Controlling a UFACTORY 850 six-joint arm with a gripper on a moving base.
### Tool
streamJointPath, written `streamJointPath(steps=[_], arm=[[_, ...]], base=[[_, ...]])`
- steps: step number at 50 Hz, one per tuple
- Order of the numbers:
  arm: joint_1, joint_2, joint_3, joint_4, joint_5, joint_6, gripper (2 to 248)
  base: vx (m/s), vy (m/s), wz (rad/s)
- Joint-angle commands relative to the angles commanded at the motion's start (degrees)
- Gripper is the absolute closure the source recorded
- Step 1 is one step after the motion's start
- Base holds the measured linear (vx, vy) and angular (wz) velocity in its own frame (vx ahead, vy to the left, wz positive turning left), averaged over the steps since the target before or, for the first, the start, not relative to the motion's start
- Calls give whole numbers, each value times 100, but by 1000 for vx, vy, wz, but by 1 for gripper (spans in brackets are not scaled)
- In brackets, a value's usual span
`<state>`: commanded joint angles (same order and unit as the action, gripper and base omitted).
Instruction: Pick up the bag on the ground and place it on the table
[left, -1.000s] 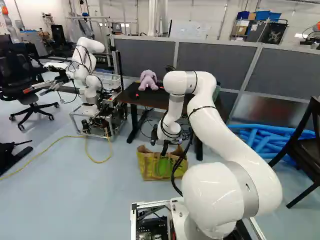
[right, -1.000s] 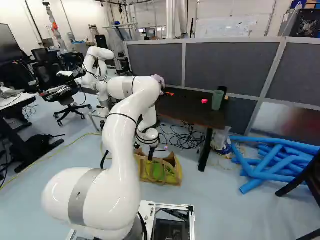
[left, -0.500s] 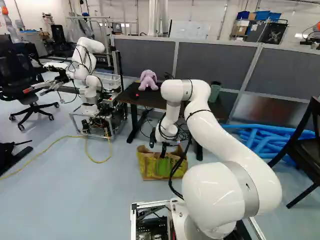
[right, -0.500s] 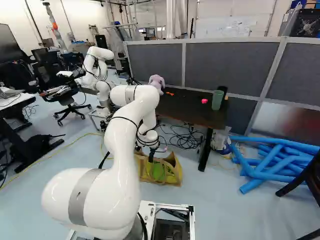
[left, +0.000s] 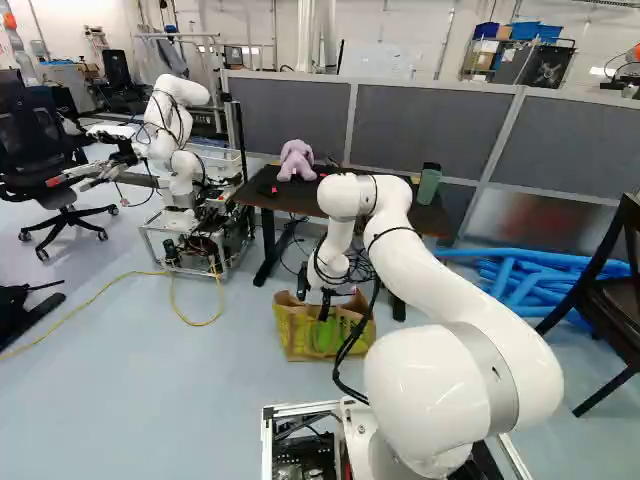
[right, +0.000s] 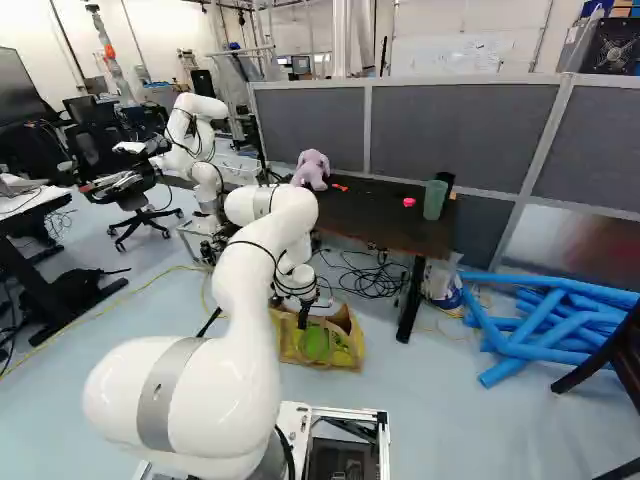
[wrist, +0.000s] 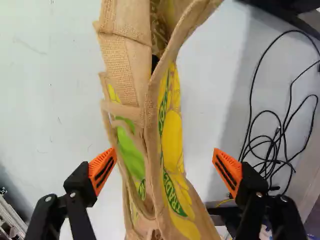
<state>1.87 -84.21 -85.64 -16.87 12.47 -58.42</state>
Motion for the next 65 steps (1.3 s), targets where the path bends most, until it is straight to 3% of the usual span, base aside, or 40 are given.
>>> streamJointPath(steps=[30,45,46,50,51,55,56,60,61,65], arm=[[51,-778,-977,0,-465,0,3],[48,-867,-1072,0,-468,0,3],[48,-868,-1072,0,-468,0,26],[48,-868,-1072,0,-468,0,26],[48,-868,-1072,0,-468,0,64],[48,-868,-1072,0,-468,0,64],[48,-868,-1072,0,-468,0,102],[48,-868,-1072,0,-468,0,102],[48,-868,-1072,0,-468,0,140],[48,-868,-1072,0,-468,0,140]], base=[[0,0,0],[0,0,0],[0,0,0],[0,0,0],[0,0,0],[0,0,0],[0,0,0],[0,0,0],[0,0,0],[0,0,0]])
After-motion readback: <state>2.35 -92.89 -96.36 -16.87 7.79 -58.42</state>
